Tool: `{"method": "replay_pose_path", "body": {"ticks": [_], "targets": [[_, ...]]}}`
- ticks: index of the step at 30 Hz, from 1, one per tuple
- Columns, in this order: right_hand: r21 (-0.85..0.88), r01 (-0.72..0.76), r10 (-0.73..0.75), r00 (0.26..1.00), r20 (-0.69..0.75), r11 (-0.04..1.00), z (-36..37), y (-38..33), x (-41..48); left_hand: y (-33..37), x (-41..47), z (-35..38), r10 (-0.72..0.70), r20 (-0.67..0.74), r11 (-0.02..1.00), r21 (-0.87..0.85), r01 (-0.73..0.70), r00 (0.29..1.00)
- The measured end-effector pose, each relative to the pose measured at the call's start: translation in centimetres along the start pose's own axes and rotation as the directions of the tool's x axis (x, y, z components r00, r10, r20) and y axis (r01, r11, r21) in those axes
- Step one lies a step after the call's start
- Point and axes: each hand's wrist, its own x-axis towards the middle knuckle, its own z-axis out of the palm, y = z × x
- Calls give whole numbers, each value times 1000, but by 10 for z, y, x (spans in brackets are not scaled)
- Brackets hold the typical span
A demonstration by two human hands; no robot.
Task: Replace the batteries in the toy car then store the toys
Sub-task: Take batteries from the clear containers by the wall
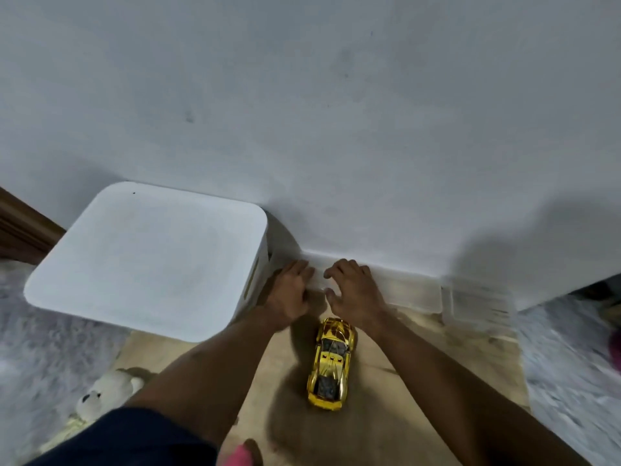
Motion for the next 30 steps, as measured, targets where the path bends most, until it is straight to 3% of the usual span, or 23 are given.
{"method": "replay_pose_path", "body": {"ticks": [2,6,12,17,22,27,30], "targets": [[-91,8,3,993,120,996,-2,-6,16,-4,5,-5,-31,8,999,-19,31,999],[-253,9,29,989,146,967,2,-20,30,-3,12,-10,-78,32,996,41,76,996],[-255,-3,44,987,157,967,4,-31,24,4,16,-8,-98,59,972,220,83,993],[-268,-2,46,986,158,963,8,-30,25,6,18,-12,-92,40,977,198,82,995],[-328,-20,55,994,98,945,5,-23,19,5,20,-29,-46,85,964,264,22,995],[-335,-57,74,996,40,940,-4,-18,17,10,25,-52,-90,52,975,209,78,995],[-255,-87,63,993,-102,963,-10,-15,9,13,30,-65,-121,10,982,149,119,993]]}}
